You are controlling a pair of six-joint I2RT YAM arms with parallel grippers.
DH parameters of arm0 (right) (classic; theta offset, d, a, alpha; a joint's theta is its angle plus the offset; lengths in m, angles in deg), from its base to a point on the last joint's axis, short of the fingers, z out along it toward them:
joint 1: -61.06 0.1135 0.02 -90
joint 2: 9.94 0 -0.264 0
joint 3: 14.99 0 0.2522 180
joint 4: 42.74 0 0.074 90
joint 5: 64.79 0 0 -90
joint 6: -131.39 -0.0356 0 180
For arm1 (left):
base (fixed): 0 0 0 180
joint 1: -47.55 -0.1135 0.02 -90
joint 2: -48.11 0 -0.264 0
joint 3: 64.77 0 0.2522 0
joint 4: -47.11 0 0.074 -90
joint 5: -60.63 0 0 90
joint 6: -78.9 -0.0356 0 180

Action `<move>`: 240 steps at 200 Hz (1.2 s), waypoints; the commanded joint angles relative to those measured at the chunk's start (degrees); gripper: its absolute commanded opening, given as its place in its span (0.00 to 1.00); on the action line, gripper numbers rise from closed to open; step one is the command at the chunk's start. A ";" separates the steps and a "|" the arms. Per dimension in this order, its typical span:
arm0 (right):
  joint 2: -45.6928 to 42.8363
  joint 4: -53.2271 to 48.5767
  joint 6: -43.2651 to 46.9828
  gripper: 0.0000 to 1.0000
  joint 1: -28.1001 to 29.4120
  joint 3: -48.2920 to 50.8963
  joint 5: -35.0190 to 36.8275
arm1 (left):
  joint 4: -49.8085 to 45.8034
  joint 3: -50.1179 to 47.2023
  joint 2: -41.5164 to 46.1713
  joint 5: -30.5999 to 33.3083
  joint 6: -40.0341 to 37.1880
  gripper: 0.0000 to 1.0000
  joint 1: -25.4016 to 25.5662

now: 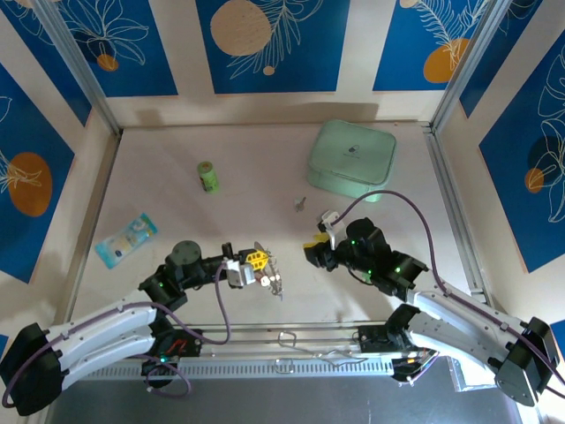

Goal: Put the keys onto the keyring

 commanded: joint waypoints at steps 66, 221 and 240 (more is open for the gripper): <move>-3.65 3.42 15.27 0.42 2.86 0.41 -9.53 | 3.15 0.15 0.88 -0.02 2.67 0.00 0.77; -0.95 -1.42 8.86 0.34 6.51 -0.88 9.55 | 7.72 -1.04 0.67 19.78 2.23 0.00 6.06; -0.79 -9.55 -3.11 0.32 4.21 -3.32 15.55 | 7.07 -0.18 0.67 23.37 14.63 0.00 6.06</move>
